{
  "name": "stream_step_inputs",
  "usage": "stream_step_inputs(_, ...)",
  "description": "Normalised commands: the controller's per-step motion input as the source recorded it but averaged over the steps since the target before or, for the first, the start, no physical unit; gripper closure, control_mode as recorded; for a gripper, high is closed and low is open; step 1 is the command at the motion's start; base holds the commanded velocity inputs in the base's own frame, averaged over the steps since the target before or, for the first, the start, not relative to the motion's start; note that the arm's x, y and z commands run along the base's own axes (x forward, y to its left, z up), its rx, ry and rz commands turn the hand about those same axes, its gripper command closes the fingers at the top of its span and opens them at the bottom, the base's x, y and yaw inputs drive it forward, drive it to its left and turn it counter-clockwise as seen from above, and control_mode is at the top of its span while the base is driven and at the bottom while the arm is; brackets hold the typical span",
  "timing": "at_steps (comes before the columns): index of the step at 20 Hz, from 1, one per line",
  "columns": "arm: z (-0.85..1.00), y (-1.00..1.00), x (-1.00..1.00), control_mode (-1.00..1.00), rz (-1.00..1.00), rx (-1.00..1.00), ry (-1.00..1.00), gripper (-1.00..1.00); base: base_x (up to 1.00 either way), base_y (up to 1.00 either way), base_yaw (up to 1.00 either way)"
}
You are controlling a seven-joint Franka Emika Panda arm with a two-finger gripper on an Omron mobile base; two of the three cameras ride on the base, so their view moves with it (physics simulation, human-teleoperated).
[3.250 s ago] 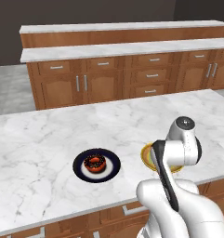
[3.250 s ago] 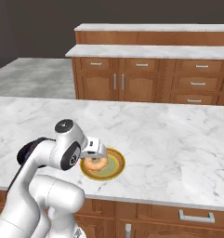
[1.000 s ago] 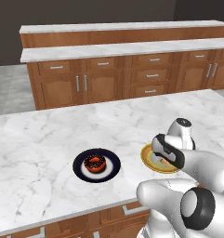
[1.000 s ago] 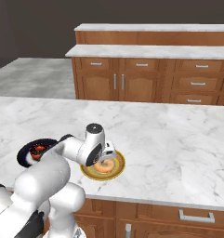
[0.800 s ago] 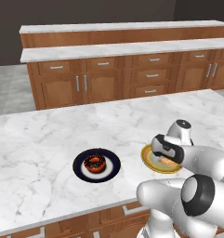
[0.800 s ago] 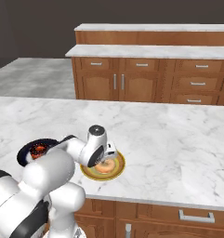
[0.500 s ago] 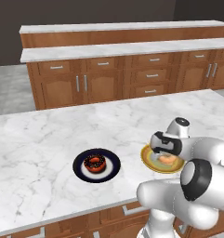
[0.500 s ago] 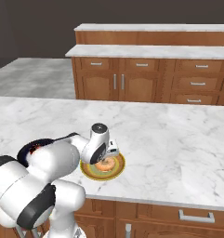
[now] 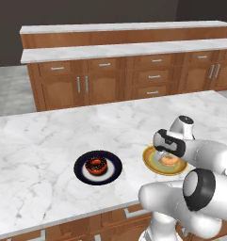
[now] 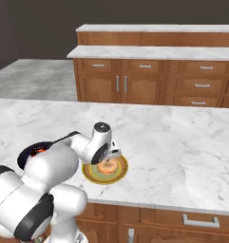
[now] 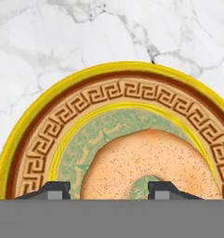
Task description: Place the pastries on the plates.
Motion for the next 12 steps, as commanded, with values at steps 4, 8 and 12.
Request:
stream_step_inputs(4, 0.13, 0.12, -0.61, -1.00, 0.00, 0.00, -0.18, -1.00, 0.00, 0.00, 0.00)
stream_step_inputs(8, 0.53, 0.26, -0.37, -1.00, 0.00, 0.00, -0.17, -1.00, 0.00, 0.00, 0.00)
stream_step_inputs(12, 0.98, 0.23, -0.18, -1.00, 0.00, -0.03, -0.29, -1.00, 0.00, 0.00, 0.00)
